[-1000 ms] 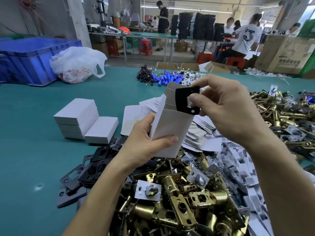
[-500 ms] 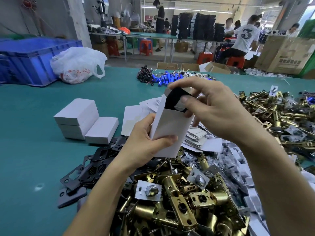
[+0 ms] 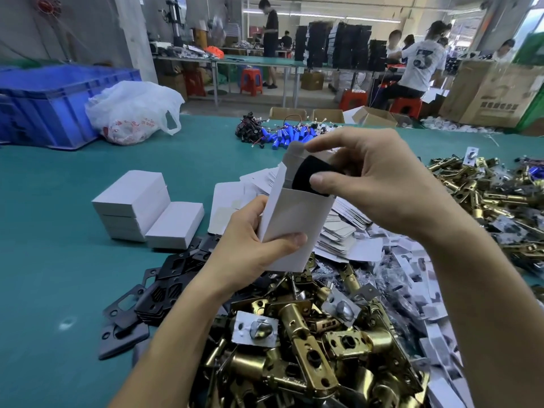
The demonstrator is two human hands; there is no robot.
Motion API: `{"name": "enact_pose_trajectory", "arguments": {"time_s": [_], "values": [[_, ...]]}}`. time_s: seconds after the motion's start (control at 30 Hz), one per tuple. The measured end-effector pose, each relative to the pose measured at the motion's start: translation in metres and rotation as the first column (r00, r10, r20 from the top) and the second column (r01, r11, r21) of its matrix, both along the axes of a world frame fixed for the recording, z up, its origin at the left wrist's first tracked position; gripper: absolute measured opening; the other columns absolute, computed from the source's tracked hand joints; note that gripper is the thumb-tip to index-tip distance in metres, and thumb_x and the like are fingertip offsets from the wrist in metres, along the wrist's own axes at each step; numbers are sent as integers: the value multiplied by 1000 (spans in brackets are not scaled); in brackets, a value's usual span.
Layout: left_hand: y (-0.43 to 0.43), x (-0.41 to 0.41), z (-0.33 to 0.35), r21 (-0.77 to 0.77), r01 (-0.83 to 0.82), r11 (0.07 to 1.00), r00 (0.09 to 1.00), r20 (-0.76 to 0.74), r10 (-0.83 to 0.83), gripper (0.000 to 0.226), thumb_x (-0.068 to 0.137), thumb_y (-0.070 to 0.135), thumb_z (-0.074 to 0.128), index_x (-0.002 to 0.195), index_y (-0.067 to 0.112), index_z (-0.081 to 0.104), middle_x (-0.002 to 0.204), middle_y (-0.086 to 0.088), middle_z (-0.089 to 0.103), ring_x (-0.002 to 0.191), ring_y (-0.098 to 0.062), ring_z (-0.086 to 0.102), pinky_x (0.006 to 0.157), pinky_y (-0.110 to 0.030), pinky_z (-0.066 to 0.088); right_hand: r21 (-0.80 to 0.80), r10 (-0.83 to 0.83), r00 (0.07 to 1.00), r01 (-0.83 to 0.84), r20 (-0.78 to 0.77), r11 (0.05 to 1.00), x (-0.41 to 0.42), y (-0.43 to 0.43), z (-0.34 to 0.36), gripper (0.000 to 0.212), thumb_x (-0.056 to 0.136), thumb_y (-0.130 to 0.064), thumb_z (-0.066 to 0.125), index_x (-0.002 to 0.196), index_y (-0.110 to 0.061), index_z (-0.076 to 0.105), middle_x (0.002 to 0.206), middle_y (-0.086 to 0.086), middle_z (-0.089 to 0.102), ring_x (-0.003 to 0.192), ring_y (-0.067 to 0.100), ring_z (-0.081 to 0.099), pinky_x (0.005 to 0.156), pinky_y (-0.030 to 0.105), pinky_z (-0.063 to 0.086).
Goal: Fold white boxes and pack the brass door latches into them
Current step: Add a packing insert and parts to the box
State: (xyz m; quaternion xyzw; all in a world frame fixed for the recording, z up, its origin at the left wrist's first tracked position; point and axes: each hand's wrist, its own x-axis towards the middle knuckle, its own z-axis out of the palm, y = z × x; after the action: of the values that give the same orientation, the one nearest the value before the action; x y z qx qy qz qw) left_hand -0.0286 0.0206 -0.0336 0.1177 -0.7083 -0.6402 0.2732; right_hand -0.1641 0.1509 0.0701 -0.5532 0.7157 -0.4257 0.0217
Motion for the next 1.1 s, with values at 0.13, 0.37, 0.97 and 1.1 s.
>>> {"name": "enact_pose_trajectory", "arguments": {"time_s": [0.13, 0.37, 0.97, 1.1], "values": [[0, 0, 0, 2, -4, 1000, 1000, 7, 4, 46, 74, 20, 80, 117, 19, 63, 103, -5, 74, 91, -19, 72, 71, -30, 60, 64, -16, 984, 27, -177, 998, 1, -3, 6, 13, 83, -12, 77, 92, -21, 75, 78, -14, 68, 65, -4, 54, 62, 9, 39], [0, 0, 0, 9, 2, 1000, 1000, 10, -2, 45, 74, 21, 81, 115, 21, 62, 102, -3, 74, 90, -20, 73, 71, -31, 61, 201, 48, 926, 30, -374, 979, 11, -15, 12, 34, 90, -3, 65, 107, -31, 75, 100, -11, 72, 96, 10, 62, 83, 26, 49], [0, -1, -1, 27, 31, 999, 999, -21, -31, 46, 75, 20, 81, 117, 25, 61, 103, 0, 74, 92, -18, 73, 71, -29, 60, 123, 135, 915, -95, -379, 988, 5, -21, 16, 20, 79, 3, 70, 91, -13, 68, 86, -2, 73, 84, 15, 68, 74, 33, 52], [0, -1, -2, 6, 29, 1000, 999, -30, -29, 45, 75, 20, 81, 116, 24, 62, 102, -2, 74, 92, -19, 73, 74, -33, 62, 130, 163, 925, -125, -345, 984, 4, -21, 18, 27, 72, 9, 71, 77, -18, 70, 78, -5, 73, 76, 9, 69, 73, 30, 55]]}}
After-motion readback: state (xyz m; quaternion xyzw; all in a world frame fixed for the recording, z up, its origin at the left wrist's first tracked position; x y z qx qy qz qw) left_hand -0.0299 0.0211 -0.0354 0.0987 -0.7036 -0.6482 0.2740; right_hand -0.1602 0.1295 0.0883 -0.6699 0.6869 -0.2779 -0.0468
